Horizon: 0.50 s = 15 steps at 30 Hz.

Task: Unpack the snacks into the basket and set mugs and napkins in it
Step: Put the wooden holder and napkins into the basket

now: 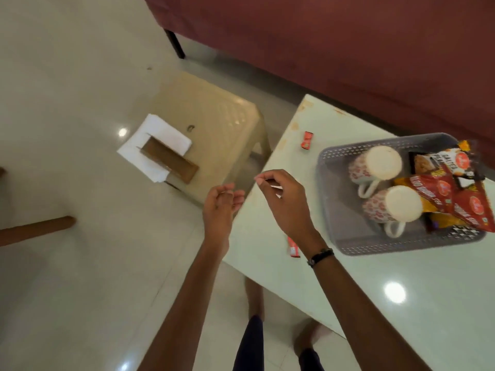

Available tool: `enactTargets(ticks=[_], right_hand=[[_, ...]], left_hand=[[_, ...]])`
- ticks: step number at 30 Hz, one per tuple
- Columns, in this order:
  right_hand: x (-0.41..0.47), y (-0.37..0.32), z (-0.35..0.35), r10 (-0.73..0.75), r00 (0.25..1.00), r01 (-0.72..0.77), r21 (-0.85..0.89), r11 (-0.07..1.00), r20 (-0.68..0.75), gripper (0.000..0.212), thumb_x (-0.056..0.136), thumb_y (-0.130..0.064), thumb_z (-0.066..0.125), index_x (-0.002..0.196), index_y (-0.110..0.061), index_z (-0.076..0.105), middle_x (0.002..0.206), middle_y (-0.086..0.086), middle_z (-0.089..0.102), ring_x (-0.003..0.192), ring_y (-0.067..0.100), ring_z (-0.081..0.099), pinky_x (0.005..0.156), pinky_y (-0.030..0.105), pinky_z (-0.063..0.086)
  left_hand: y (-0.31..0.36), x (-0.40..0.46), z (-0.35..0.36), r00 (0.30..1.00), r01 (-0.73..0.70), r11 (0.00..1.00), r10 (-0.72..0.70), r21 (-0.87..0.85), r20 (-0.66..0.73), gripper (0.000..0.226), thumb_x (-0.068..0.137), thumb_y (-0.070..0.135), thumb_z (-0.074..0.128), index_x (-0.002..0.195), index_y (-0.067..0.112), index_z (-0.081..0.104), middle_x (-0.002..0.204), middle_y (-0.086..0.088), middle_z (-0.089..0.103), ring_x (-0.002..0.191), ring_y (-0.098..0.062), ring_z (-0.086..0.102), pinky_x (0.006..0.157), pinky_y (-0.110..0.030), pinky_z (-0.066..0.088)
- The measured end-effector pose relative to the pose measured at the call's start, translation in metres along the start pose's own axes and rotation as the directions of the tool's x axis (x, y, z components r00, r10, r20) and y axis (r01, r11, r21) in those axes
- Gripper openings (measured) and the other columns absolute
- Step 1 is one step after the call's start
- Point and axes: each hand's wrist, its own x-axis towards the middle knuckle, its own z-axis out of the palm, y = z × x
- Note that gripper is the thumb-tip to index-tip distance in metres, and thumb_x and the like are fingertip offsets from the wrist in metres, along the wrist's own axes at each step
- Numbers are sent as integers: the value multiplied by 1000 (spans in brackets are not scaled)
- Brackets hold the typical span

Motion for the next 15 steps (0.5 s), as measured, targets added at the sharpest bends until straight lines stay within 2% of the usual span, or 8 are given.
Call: enactTargets(ticks=[2,4,6,8,10,12,13,15], right_hand=[[14,-6,32,-4,999,5,-19,1000,42,9,92,-14,58,92,-12,66,95,-3,66,85,3,61,74,4,42],[32,-12,62,-18,997,22,-52,998,79,10,92,-14,58,94,-9,66,98,3,68,88,11,63,78,12,47],[50,-19,90,-44,990,59,-104,993,135,14,92,-13,56,100,-6,66,102,7,69,94,16,64,84,22,51],[69,-24,116,-85,976,128,-214,968,200,24,93,-16,53,110,-3,64,109,11,69,101,23,63,90,34,51],[86,-26,138,-111,956,212,-381,900,271,29,95,-19,50,117,-3,61,112,14,67,103,29,62,86,38,51],[100,-25,155,-117,940,278,-517,810,321,29,96,-21,48,117,-4,58,109,16,67,97,33,62,77,37,49],[106,-23,161,-112,934,297,-564,770,338,28,96,-22,47,115,-5,58,107,16,67,95,34,63,73,37,48],[113,-20,169,-110,929,319,-613,723,354,26,97,-22,43,108,-5,60,101,17,67,89,34,64,67,37,48]], left_hand=[[8,14,-26,996,-15,1000,13,-14,-84,17,92,2,42,102,8,55,88,-8,66,77,-15,63,68,-14,53],[16,28,-47,982,-40,998,32,-39,-189,15,91,2,44,100,8,54,86,-5,63,73,-11,59,68,-16,52],[22,45,-64,946,-56,998,45,-26,-321,11,90,7,48,96,13,54,85,2,59,73,-9,56,74,-24,49],[27,62,-78,908,-44,999,39,0,-417,15,89,18,52,103,17,55,95,6,59,86,-11,58,86,-30,50],[34,79,-85,909,3,1000,-2,2,-416,36,88,29,56,121,15,50,120,1,56,107,-15,56,99,-36,47],[40,92,-87,928,63,998,-50,23,-369,54,88,37,56,135,16,40,138,-3,47,122,-19,50,105,-39,44],[42,98,-86,936,84,996,-63,44,-347,60,89,40,56,140,16,35,142,-5,44,127,-21,47,107,-39,42],[44,106,-82,946,105,990,-68,99,-318,64,90,42,55,144,16,30,146,-5,41,132,-22,42,105,-29,37]])
